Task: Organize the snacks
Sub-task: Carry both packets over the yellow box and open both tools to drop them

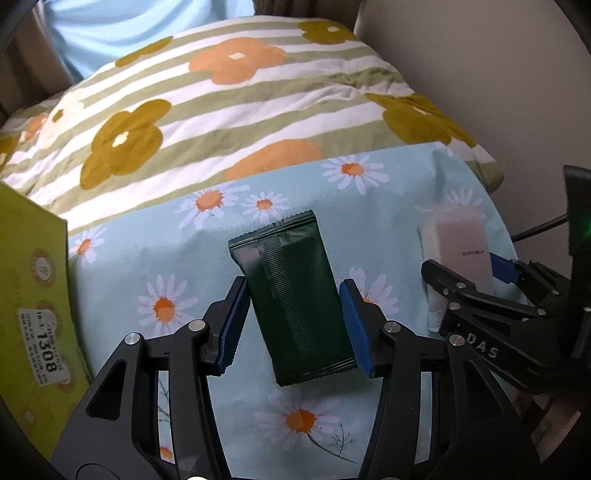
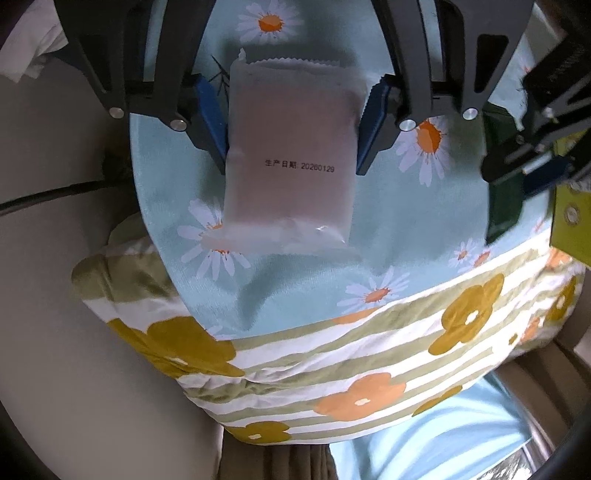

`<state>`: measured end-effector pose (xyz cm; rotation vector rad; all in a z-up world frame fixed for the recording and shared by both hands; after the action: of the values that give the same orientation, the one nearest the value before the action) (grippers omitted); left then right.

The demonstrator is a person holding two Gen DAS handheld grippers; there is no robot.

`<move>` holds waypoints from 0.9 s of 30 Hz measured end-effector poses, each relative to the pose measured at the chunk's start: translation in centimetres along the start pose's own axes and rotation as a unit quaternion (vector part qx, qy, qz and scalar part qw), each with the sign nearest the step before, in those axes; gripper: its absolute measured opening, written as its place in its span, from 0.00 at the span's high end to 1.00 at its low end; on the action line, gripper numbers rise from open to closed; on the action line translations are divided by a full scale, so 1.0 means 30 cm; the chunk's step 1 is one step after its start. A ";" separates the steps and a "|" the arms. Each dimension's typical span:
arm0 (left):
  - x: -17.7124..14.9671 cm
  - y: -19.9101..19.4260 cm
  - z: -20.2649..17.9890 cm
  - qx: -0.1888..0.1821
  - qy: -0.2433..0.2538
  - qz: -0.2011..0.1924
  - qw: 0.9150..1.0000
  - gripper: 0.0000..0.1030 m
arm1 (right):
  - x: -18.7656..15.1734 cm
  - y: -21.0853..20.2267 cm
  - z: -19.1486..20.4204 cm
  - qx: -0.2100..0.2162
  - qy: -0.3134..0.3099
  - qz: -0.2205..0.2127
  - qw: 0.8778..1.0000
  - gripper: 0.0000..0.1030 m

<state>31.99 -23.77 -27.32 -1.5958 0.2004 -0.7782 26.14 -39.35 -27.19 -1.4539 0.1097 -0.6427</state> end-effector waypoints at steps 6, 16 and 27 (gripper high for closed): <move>-0.003 -0.109 0.013 0.002 -0.017 -0.033 0.999 0.55 | 0.000 -0.088 0.018 0.022 -0.015 -0.018 0.999 0.43; -0.024 -0.459 0.134 0.049 -0.059 -0.116 0.990 0.55 | 0.014 -0.372 0.185 0.090 -0.086 -0.070 0.990 0.43; -0.188 -0.781 0.507 0.097 -0.131 -0.173 0.971 0.55 | -0.051 -0.611 0.584 0.175 -0.167 -0.101 0.965 0.43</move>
<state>29.47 -3.65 -7.29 -1.5468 -0.3455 -0.8137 26.46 -22.83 -7.91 -1.2157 -0.4041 -0.5399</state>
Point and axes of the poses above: each gripper's, at about its wrist camera, not at the fingertips, and y roughly the way its jaws point, z to its left, x to its top, the point moved 1 cm from there along y, roughly the way its jaws point, and after that the axes turned 14 degrees about y, right-handed, at the moved point
